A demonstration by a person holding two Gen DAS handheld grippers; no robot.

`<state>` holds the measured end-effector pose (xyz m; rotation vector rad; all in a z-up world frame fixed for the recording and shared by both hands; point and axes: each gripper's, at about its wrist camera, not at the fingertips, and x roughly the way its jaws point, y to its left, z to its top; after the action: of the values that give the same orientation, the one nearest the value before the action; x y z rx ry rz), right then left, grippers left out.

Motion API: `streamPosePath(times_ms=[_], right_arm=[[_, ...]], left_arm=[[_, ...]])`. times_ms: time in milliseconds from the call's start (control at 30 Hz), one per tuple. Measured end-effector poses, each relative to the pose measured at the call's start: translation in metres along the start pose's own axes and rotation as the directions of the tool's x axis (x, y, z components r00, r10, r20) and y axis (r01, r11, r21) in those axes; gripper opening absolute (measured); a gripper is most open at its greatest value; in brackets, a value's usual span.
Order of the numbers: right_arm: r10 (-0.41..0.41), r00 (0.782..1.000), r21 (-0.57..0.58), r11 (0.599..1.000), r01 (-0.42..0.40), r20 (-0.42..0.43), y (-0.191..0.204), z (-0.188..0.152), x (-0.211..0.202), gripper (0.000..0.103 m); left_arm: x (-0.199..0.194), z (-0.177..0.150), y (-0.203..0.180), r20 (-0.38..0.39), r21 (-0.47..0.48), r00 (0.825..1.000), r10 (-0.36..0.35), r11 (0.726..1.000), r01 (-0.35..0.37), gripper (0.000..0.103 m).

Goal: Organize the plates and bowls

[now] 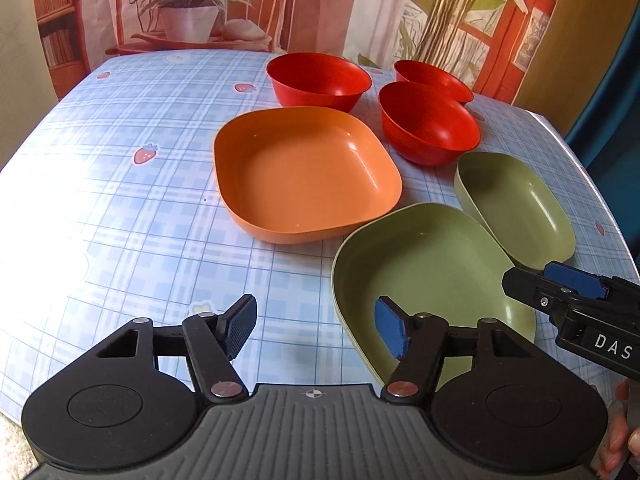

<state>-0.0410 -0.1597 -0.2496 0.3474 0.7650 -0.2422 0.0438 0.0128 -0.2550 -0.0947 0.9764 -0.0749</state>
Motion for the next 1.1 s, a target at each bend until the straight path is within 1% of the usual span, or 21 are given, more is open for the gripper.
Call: streamPosePath(times_ms=[33, 100, 167, 300, 467, 633, 933, 1000, 1100], right_arm=[[0.002, 1.0, 0.005, 1.0, -0.002, -0.007, -0.001, -0.001, 0.002, 0.057], [0.012, 1.0, 0.015, 1.0, -0.012, -0.021, -0.003, -0.003, 0.004, 0.054], [0.016, 0.999, 0.023, 1.0, -0.015, -0.028, -0.004, -0.004, 0.007, 0.051], [0.026, 0.999, 0.034, 0.999, -0.025, -0.039, -0.007, -0.003, 0.011, 0.045], [0.042, 0.998, 0.042, 0.998, -0.039, -0.056, -0.008, -0.004, 0.017, 0.036], [0.05, 0.996, 0.039, 0.998, -0.047, -0.071, -0.008, -0.005, 0.021, 0.026], [0.048, 0.995, 0.019, 0.999, -0.047, -0.092, -0.011, -0.004, 0.032, 0.022], [0.053, 0.994, 0.015, 0.999, -0.052, -0.096, -0.011, -0.005, 0.033, 0.02], [0.054, 0.994, 0.01, 0.999, -0.053, -0.098, -0.01, -0.005, 0.033, 0.019]], left_arm=[[0.002, 0.0, -0.001, -0.008, 0.0, 1.0, -0.007, 1.0, 0.007, 0.061], [0.006, -0.001, 0.0, -0.03, -0.004, 0.999, -0.023, 1.0, 0.023, 0.055], [0.009, -0.003, 0.0, -0.049, -0.009, 0.998, -0.033, 0.999, 0.033, 0.052], [0.013, -0.004, 0.001, -0.069, -0.016, 0.996, -0.054, 0.998, 0.053, 0.041], [0.016, -0.004, -0.002, -0.079, -0.001, 0.994, -0.077, 0.997, 0.077, 0.032], [0.019, -0.004, -0.007, -0.082, 0.025, 0.992, -0.094, 0.995, 0.097, 0.031], [0.023, 0.0, -0.012, -0.075, 0.048, 0.992, -0.101, 0.993, 0.105, 0.031], [0.023, 0.0, -0.012, -0.076, 0.044, 0.992, -0.104, 0.993, 0.107, 0.031], [0.023, 0.0, -0.009, -0.077, 0.034, 0.991, -0.11, 0.993, 0.113, 0.031]])
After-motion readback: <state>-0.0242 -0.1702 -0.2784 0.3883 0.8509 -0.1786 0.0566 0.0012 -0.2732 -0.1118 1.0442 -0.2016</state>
